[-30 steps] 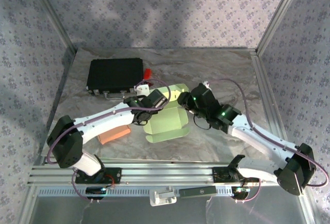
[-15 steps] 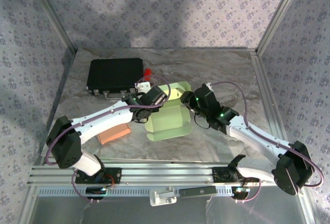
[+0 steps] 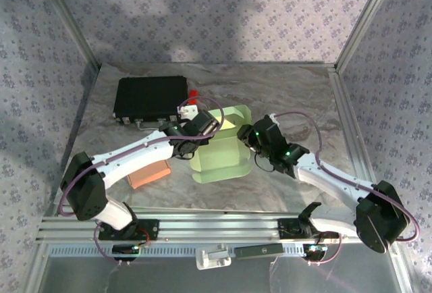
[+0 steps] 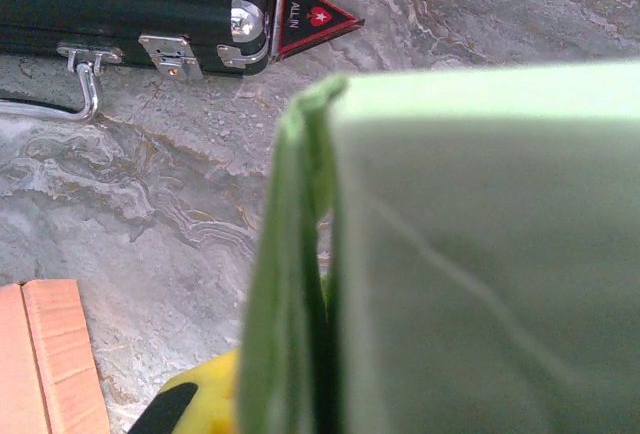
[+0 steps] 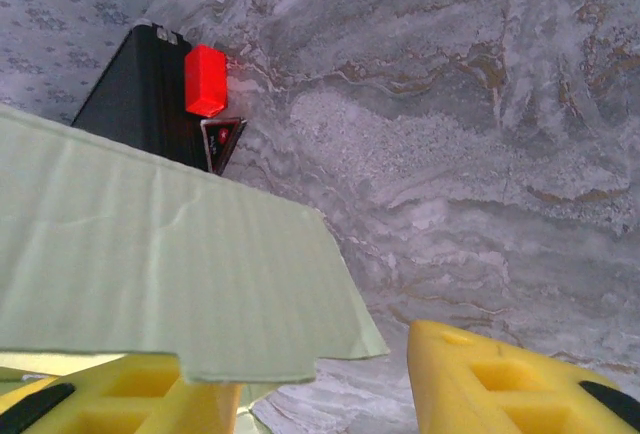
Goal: Fold the paper box
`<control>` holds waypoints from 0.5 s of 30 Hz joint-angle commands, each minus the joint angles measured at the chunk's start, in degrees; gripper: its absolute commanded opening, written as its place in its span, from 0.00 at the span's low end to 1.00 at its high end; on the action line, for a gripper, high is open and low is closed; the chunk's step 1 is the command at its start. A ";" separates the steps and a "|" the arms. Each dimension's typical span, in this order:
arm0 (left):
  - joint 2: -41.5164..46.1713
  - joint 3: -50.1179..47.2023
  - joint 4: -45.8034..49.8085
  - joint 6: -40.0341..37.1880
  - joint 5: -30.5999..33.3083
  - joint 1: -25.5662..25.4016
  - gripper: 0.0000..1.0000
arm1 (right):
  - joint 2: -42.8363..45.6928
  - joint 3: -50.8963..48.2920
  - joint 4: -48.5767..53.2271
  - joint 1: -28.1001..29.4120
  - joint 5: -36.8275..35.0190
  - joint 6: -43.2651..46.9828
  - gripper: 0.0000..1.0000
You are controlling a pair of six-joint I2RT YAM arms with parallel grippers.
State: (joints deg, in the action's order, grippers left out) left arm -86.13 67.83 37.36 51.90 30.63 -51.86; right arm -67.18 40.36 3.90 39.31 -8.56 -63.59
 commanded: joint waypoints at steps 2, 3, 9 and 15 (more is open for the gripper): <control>0.31 2.12 0.87 -0.92 -0.17 -0.54 0.00 | 0.12 1.97 -1.34 -0.63 -0.74 1.69 0.47; 0.23 2.21 0.87 -0.92 -0.14 -0.62 0.00 | -0.11 2.16 -1.48 -0.72 -0.39 1.57 0.46; -0.49 2.74 1.05 -0.97 0.09 -1.17 0.00 | -0.48 3.64 -2.53 0.03 -0.10 2.06 0.44; -1.16 3.09 1.15 -0.92 0.37 -1.58 0.00 | -1.18 4.86 -3.55 0.32 0.86 1.88 0.42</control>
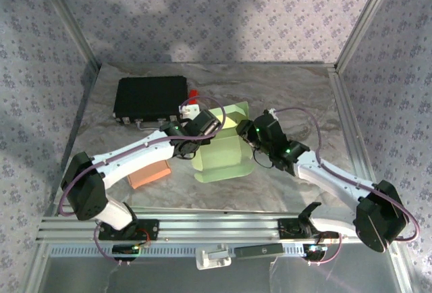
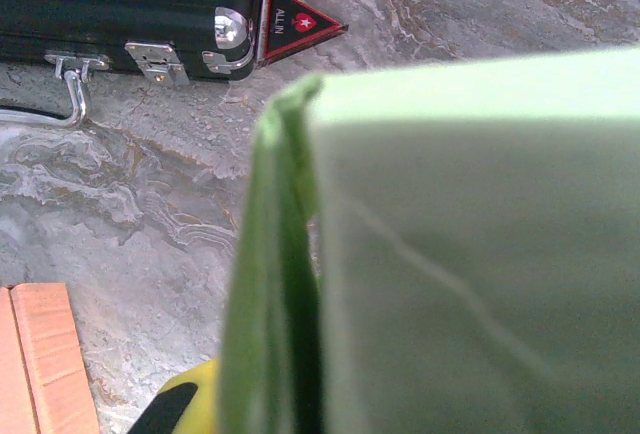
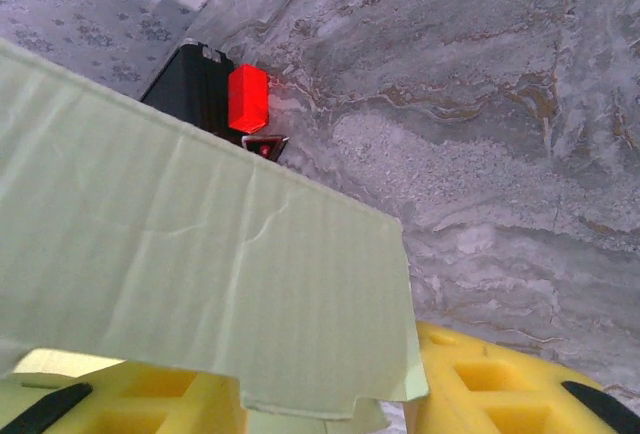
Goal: Fold the paper box
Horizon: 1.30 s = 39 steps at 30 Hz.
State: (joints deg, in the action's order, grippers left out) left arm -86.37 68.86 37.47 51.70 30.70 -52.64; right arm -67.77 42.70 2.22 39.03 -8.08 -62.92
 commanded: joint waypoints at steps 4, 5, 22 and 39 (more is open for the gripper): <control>-1.20 2.13 0.95 -0.64 0.32 -0.88 0.00 | -0.33 2.25 -3.11 1.44 -0.46 0.80 0.41; -1.22 2.07 0.94 -0.54 0.33 -0.89 0.00 | -0.07 1.80 -3.86 1.56 -0.53 0.68 0.41; -0.36 1.64 0.54 -0.01 0.46 -0.62 0.00 | 12.30 -14.77 -13.63 -5.26 2.77 -17.75 0.46; -1.11 1.97 0.07 -0.28 0.44 -1.06 0.00 | 6.13 -15.29 -23.32 -6.60 5.11 -29.99 0.40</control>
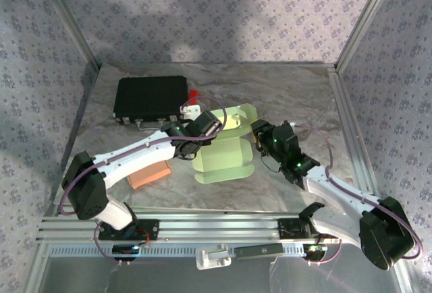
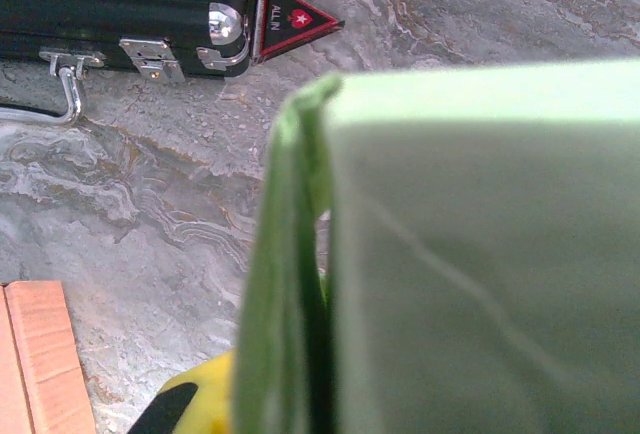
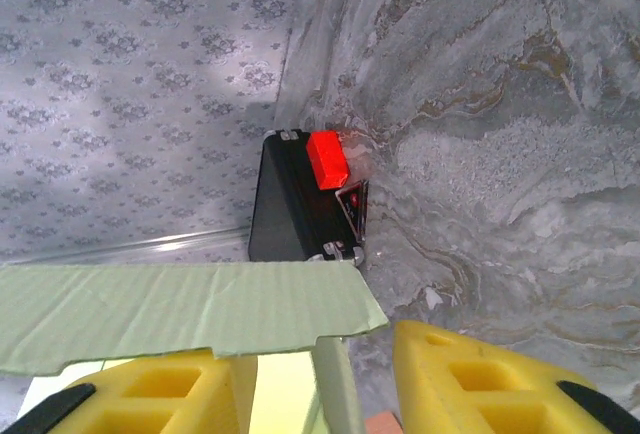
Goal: Fold the paper box
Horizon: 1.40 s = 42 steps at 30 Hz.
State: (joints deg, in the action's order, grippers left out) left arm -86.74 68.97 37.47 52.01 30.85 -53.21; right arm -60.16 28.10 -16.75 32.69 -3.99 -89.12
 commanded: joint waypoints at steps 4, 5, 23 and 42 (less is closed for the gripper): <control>-0.80 1.88 -0.04 -0.75 0.26 -0.49 0.00 | -2.85 -1.04 -6.88 -0.12 1.02 -6.68 0.36; -0.96 1.91 -0.11 -0.84 0.28 -0.49 0.00 | -2.79 -1.00 -7.36 -0.04 0.83 -6.85 0.35; -2.65 3.32 -0.36 -1.01 -0.35 -0.66 0.00 | -5.96 3.86 -5.83 3.74 -0.23 -5.72 0.29; -1.95 2.66 -0.02 -1.20 -0.09 -0.25 0.00 | -5.05 7.45 2.48 7.30 -3.44 0.36 0.25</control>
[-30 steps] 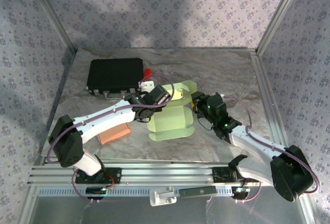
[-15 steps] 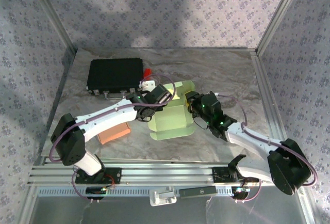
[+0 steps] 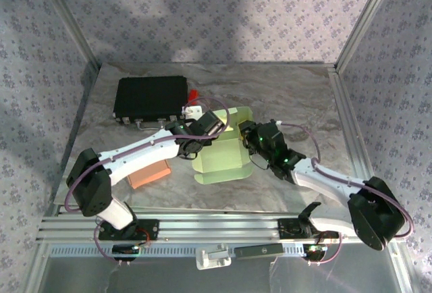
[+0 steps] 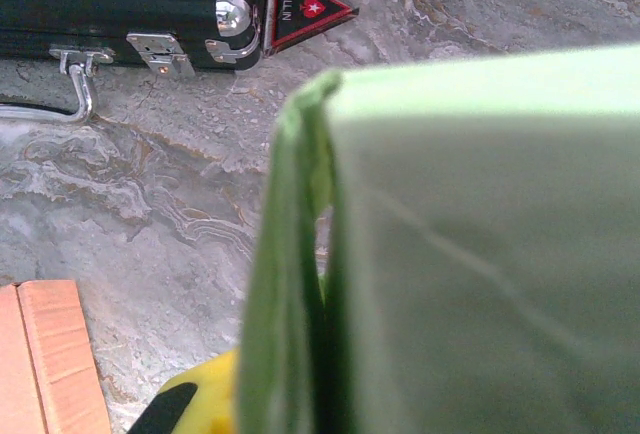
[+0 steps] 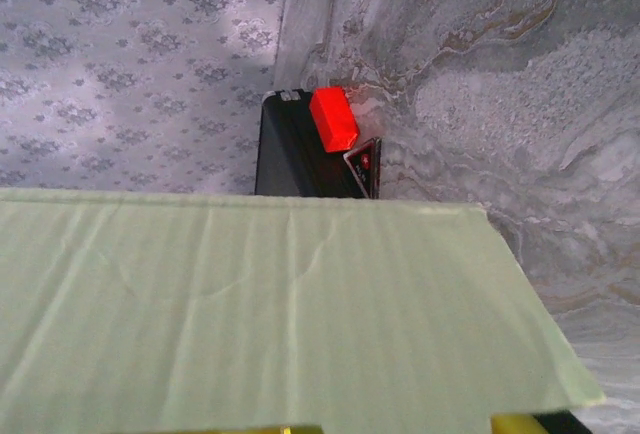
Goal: Fold the paper box
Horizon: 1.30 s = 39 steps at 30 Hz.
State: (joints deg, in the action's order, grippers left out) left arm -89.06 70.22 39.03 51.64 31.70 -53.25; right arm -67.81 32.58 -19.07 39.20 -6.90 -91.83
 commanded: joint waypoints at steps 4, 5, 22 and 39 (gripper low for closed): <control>0.15 2.04 -1.15 -2.19 -2.58 1.65 0.00 | 6.31 5.68 13.55 0.51 -0.29 9.66 0.28; 0.11 2.18 -1.21 -2.91 -3.32 2.29 0.00 | 7.26 6.32 15.10 0.28 0.37 11.37 0.29; -0.72 6.66 -3.81 -19.78 -18.91 10.31 0.00 | 17.63 16.84 29.64 -21.09 23.33 36.86 0.39; -8.11 14.51 -4.10 -36.32 -35.68 18.47 0.00 | 10.20 12.38 19.27 -27.64 44.77 66.09 0.33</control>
State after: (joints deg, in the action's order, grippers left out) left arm -95.94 81.76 35.88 18.57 -0.71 -35.51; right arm -56.71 44.07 1.65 11.60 35.51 -31.24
